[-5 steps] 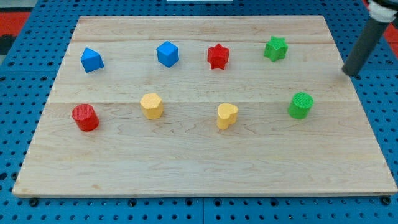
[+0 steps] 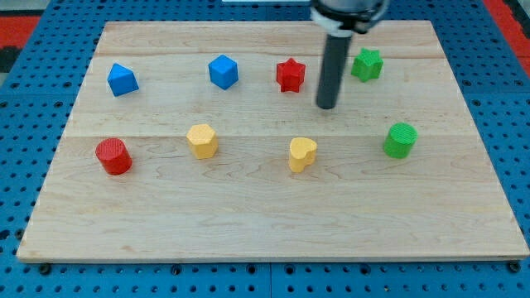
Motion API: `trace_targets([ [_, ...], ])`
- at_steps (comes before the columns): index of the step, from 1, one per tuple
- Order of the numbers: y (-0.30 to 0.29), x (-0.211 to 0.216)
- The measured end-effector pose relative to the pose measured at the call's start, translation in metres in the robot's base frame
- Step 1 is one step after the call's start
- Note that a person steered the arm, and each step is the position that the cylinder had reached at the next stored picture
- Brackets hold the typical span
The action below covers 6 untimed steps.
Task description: Slide blue cube a bit up
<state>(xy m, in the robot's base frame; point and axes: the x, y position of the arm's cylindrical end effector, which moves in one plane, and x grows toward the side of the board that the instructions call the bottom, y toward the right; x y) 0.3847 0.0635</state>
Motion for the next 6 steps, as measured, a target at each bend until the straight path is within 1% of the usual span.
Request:
trace_targets([
  [1,-0.081,0.000],
  [2,-0.123,-0.015],
  [3,-0.123,-0.041],
  [4,-0.127,-0.081],
  [5,-0.131,-0.099],
  [6,-0.105,-0.103],
])
